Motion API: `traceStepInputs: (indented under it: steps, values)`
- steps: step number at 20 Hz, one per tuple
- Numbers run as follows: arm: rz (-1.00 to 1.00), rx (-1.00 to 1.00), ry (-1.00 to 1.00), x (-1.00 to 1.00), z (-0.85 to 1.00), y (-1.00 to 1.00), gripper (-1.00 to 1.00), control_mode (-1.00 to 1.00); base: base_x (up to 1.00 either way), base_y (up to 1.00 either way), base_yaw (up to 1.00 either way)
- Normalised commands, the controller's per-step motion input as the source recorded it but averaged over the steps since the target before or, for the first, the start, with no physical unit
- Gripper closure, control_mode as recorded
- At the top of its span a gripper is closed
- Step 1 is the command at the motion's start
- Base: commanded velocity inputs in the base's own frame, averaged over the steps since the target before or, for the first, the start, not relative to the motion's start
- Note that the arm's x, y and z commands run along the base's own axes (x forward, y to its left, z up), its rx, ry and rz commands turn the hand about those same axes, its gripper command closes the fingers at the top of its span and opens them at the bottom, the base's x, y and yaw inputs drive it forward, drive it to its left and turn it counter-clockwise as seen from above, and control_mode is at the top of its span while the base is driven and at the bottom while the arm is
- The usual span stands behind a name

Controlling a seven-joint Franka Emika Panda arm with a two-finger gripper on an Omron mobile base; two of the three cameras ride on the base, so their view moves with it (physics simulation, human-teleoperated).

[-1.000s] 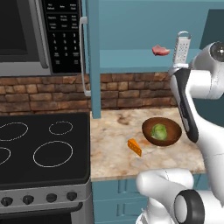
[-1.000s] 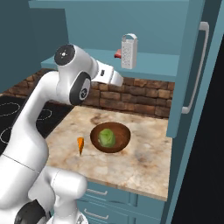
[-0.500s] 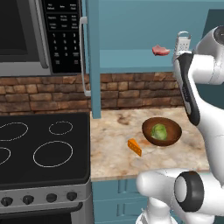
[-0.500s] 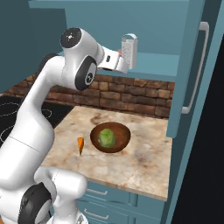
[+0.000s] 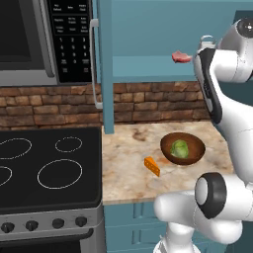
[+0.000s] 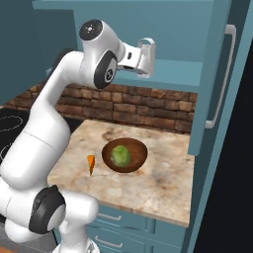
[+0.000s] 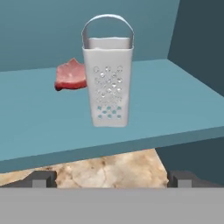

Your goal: Pick the cheese from the fridge and the cheese grater from the cabinet and place them next to the salad bowl.

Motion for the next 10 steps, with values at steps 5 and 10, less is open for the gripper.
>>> traceStepInputs:
  steps: [5,10]
  values:
    - [0.0,0.0,0.0,0.35,-0.01,-0.09,-1.0,-1.0,0.0,0.0,0.0]
    - [0.0,0.0,0.0,0.26,-0.13,-0.07,-1.0,-1.0,0.0,0.0,0.0]
